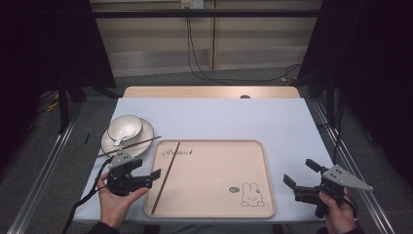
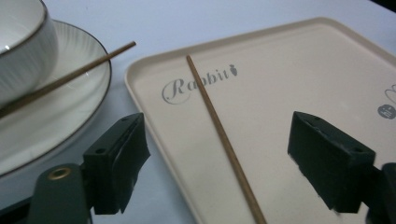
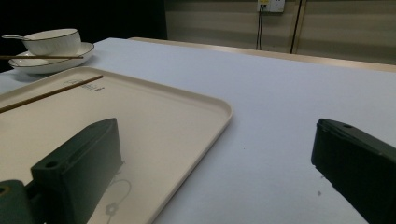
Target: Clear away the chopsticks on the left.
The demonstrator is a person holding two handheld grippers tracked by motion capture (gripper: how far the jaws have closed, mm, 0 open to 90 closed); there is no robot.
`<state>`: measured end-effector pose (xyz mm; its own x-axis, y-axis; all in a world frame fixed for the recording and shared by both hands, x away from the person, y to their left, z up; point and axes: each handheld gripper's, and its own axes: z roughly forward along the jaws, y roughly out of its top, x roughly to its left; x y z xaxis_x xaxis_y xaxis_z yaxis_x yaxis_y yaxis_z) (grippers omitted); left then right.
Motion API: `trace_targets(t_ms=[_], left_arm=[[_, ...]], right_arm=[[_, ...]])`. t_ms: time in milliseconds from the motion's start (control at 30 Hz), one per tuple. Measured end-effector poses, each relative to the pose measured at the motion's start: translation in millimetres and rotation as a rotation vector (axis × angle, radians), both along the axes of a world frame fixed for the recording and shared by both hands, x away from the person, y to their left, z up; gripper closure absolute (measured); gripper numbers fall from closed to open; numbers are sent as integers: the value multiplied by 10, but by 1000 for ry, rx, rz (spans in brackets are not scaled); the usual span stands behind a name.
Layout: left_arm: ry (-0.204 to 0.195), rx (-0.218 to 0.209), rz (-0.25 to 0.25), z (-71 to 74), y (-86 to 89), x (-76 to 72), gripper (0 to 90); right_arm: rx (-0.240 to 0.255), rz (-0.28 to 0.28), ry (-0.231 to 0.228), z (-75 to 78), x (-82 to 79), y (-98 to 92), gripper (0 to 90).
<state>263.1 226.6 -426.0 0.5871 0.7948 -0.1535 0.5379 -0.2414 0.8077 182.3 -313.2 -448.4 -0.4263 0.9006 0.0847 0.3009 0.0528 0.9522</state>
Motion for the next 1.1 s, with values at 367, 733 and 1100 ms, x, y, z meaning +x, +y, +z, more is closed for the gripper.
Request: trace_targets(t_ms=[367, 733, 1100], left_arm=[[-145, 0, -137, 89, 574, 36, 57], [-168, -4, -154, -46, 932, 226, 51], [-150, 38, -197, -2, 1208, 451, 78]], right_arm=[[0, -3, 0, -3, 4, 0, 14], [0, -3, 5, -4, 2, 2, 15], [1, -3, 4, -3, 3, 3, 15]])
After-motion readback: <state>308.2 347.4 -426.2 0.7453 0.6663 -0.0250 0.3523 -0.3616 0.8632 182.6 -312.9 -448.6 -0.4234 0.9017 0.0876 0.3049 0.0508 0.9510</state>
